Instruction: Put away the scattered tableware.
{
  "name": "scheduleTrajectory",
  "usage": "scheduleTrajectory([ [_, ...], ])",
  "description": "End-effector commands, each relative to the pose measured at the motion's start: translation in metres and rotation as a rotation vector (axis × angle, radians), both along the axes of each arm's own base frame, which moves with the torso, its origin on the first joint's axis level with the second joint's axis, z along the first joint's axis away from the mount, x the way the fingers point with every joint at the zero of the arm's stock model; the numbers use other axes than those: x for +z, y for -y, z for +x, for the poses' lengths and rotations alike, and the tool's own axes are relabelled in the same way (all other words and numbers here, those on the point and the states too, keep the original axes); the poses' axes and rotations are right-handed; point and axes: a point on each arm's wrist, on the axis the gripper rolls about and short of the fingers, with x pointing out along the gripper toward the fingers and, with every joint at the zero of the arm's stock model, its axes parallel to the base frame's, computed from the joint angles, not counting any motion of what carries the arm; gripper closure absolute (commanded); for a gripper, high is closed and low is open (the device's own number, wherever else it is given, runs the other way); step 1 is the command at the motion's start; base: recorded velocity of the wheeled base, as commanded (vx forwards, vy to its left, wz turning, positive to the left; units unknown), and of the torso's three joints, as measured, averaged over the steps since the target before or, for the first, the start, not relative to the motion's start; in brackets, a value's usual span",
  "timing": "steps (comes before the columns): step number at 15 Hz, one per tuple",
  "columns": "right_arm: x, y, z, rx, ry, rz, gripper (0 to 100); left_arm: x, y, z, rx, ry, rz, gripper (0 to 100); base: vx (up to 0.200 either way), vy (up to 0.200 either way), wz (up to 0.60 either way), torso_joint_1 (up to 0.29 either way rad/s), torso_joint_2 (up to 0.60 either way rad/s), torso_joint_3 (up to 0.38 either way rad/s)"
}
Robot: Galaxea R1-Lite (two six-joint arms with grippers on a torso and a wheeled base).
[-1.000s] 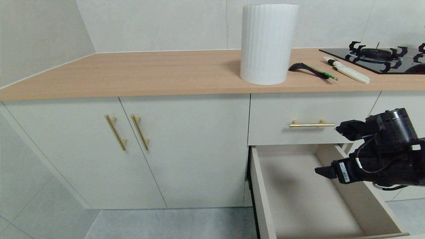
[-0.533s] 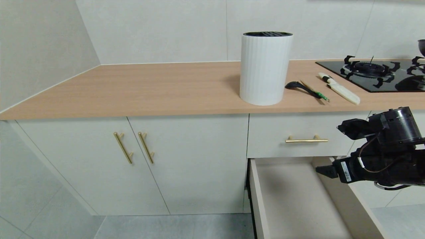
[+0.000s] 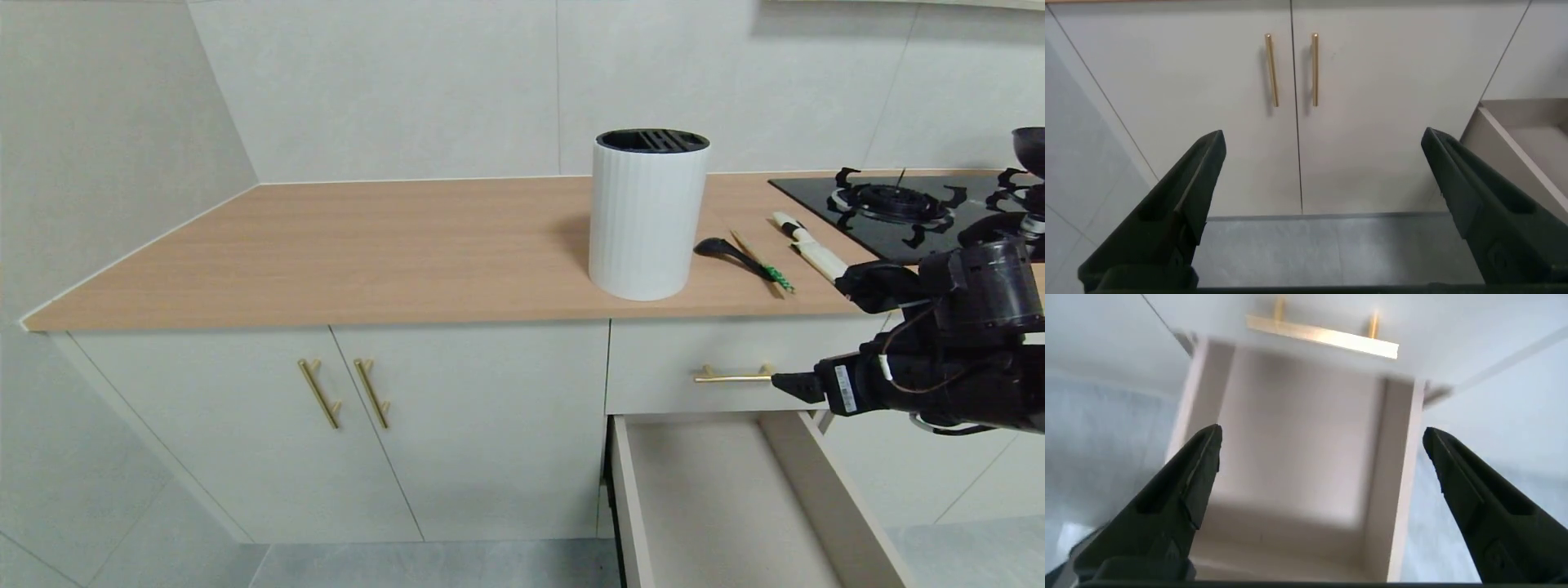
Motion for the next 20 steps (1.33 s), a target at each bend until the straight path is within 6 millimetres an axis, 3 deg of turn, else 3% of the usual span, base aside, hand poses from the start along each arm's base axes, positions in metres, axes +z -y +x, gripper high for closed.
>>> scheduleTrajectory([
  [1, 0.013, -0.005, 0.018, 0.009, 0.066, 0.004, 0, 0.0, 0.0, 0.0, 0.0, -0.001, 0.0, 0, 0.0, 0.0, 0.0, 0.027, -0.07, -0.036],
  [4, 0.043, -0.011, 0.041, -0.014, 0.171, 0.062, 0, 0.0, 0.0, 0.0, 0.0, -0.001, 0.0, 0, 0.0, 0.0, 0.0, 0.0, 0.0, 0.0],
  [8, 0.049, -0.014, 0.059, -0.121, 0.205, 0.12, 0, 0.0, 0.0, 0.0, 0.0, -0.001, 0.0, 0, 0.0, 0.0, 0.0, 0.0, 0.0, 0.0],
  [14, 0.03, -0.01, 0.094, -0.25, 0.185, 0.125, 0, 0.0, 0.0, 0.0, 0.0, -0.001, 0.0, 0, 0.0, 0.0, 0.0, 0.0, 0.0, 0.0],
  [20, 0.017, -0.003, 0.106, -0.271, 0.169, 0.117, 0, 0.0, 0.0, 0.0, 0.0, -0.001, 0.0, 0, 0.0, 0.0, 0.0, 0.0, 0.0, 0.0],
])
